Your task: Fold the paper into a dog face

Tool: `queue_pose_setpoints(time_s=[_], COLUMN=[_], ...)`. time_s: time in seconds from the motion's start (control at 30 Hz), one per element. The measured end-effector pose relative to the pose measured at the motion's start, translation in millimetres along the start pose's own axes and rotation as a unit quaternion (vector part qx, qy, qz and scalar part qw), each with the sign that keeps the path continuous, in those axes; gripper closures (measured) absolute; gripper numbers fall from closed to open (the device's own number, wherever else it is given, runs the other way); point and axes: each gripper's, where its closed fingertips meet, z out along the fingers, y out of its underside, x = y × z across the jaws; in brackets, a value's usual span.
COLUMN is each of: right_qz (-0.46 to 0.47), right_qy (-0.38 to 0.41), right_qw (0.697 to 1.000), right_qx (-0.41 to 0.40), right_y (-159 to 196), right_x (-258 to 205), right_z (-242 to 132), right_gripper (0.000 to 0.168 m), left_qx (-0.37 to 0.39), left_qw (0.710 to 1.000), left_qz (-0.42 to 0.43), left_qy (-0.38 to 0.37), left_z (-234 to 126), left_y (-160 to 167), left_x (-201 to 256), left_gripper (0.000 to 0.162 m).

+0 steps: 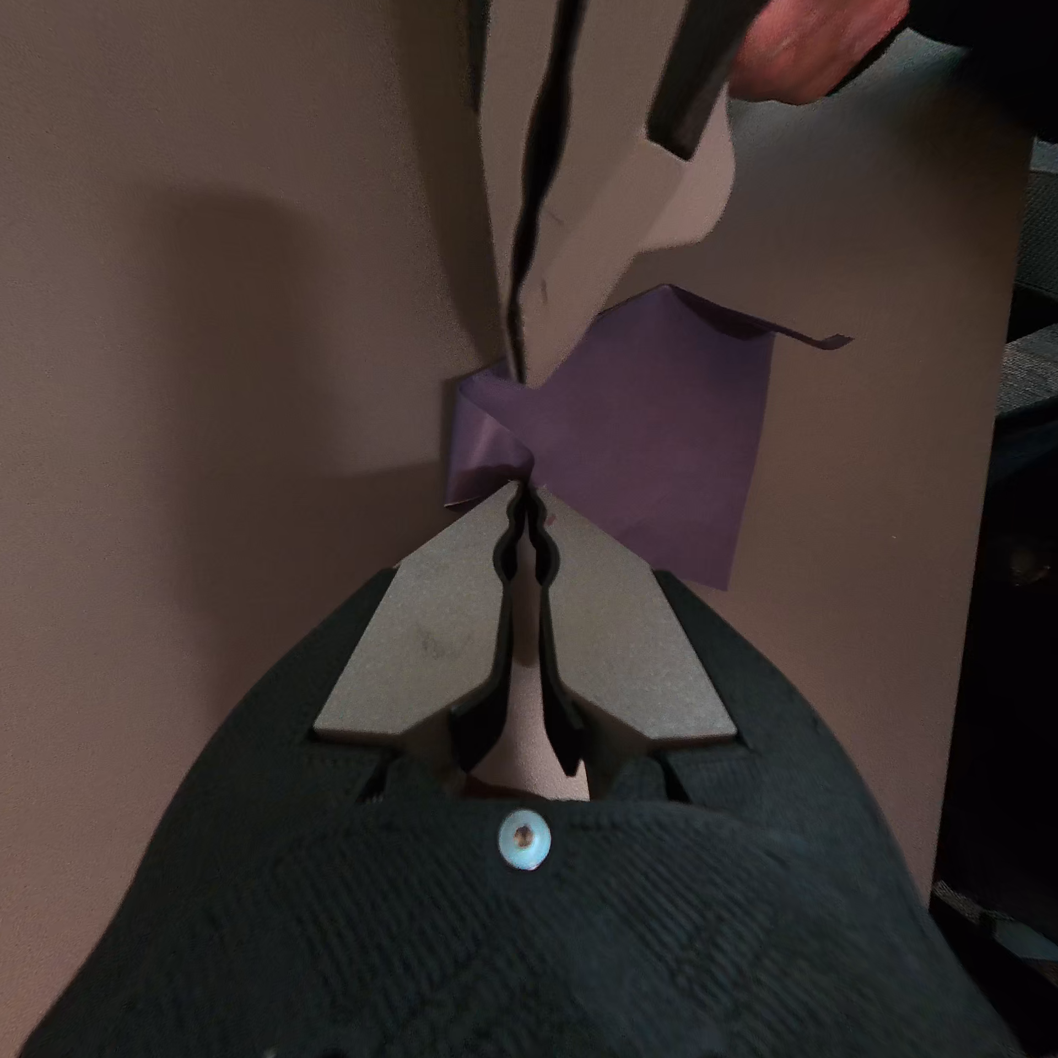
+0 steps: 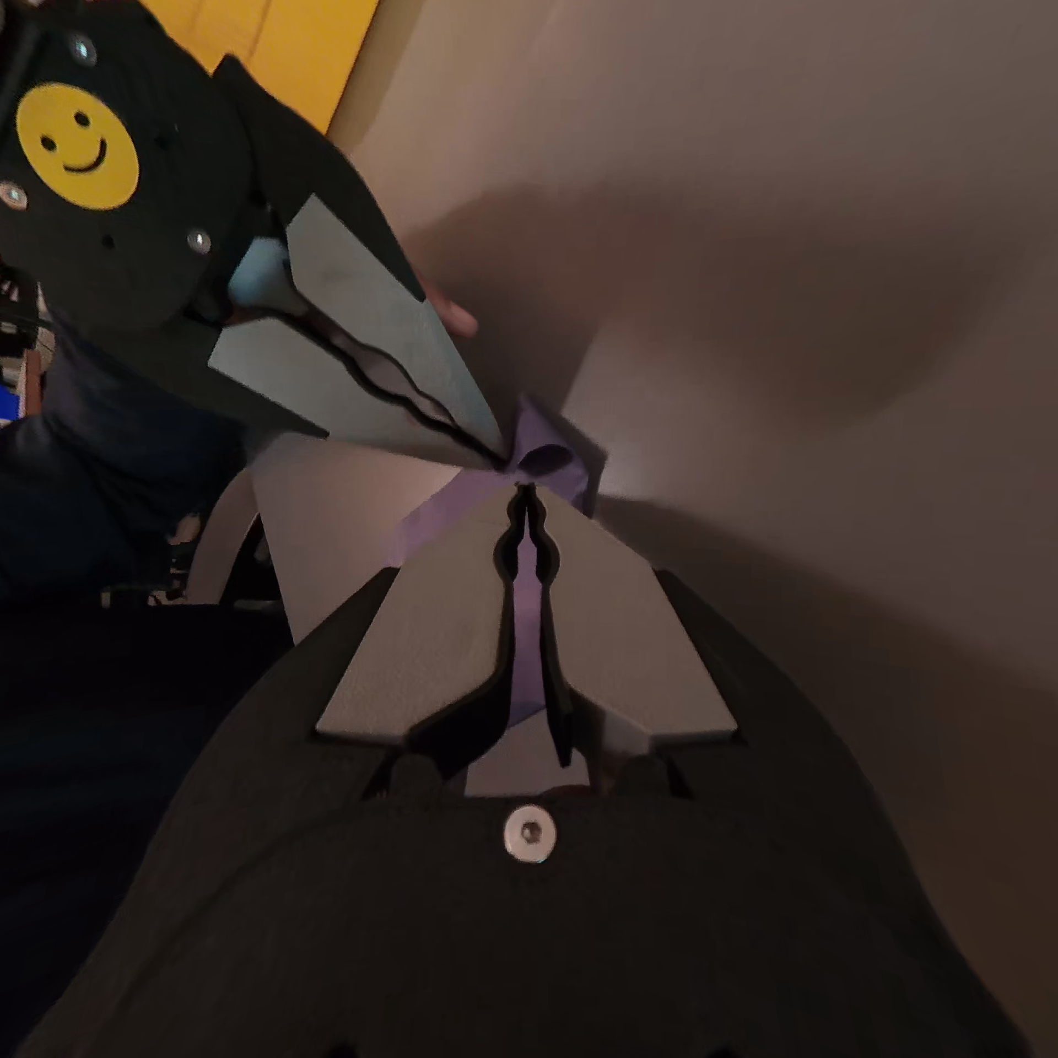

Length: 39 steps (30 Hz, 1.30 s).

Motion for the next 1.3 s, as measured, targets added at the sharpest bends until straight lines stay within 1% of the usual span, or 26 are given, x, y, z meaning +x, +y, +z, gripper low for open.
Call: queue_pose_setpoints(time_s=[0.07,0.13,0.2,0.37,0.5,0.63,0.73,0.77,0.83,0.9,0.93,1.03,1.13,1.2,1.23,1.3], right_qz=[0.001,-0.001,0.006,0.024,0.021,0.026,0.027,0.028,0.028,0.027,0.027,0.025,0.027,0.029,0.030,0.031], right_qy=[-0.003,0.022,0.018,0.012,0.027,0.025,0.024,0.023,0.020,0.019,0.019,0.023,0.022,0.019,0.018,0.017], right_qw=[1.000,0.999,1.000,1.000,0.999,0.999,0.999,0.999,0.999,0.999,0.999,0.999,0.999,0.999,0.999,0.999], right_qx=[-0.010,-0.027,-0.023,-0.002,0.001,0.007,0.013,0.014,0.015,0.014,0.013,0.015,0.018,0.018,0.018,0.018], right_y=[8.9,16.6,15.9,15.5,15.4,15.5,15.6,15.6,15.7,15.7,15.7,15.9,16.0,16.0,16.0,16.1], right_x=[-4.0,1.7,0.6,0.5,0.6,0.5,0.4,0.4,0.3,0.2,0.2,0.2,0.1,0.0,-0.1,-0.1], right_z=[3.6,9.8,12.5,13.0,13.0,12.9,12.8,12.8,12.9,12.9,13.0,13.0,13.1,13.0,13.1,13.1], right_gripper=[0.168,0.168,0.168,0.168,0.168,0.168,0.168,0.168,0.168,0.168,0.168,0.168,0.168,0.168,0.168,0.168], left_qx=[0.000,0.000,0.004,0.044,0.036,0.024,0.060,0.074,0.088,0.096,0.106,0.119,0.118,0.114,0.119,0.140], left_qw=[1.000,1.000,1.000,0.999,0.999,1.000,0.998,0.996,0.993,0.990,0.986,0.977,0.976,0.976,0.976,0.974], left_qz=[0.000,0.005,0.006,-0.002,0.005,0.005,-0.011,-0.026,-0.059,-0.098,-0.122,-0.176,-0.184,-0.181,-0.179,-0.175], left_qy=[0.002,0.001,-0.001,0.024,0.024,0.009,-0.020,-0.033,-0.048,-0.043,-0.035,-0.004,0.027,0.033,0.032,0.035], left_z=[0.0,0.0,-0.8,-11.0,-6.5,3.0,-14.2,-22.7,-35.2,-38.8,-38.3,-30.7,-19.8,-13.1,-11.4,-13.0], left_y=[-0.1,-0.2,-1.1,-12.8,-9.2,-2.5,-9.6,-12.1,-10.8,-8.5,-9.9,-12.7,-16.9,-19.7,-22.7,-31.2], left_x=[0.0,-0.1,-0.4,13.1,21.8,20.2,7.6,-0.5,-16.8,-30.9,-37.3,-48.6,-45.0,-43.1,-43.6,-42.8], left_gripper=[0.162,0.162,0.162,0.162,0.162,0.162,0.162,0.159,0.143,0.127,0.125,0.128,0.130,0.133,0.138,0.156])
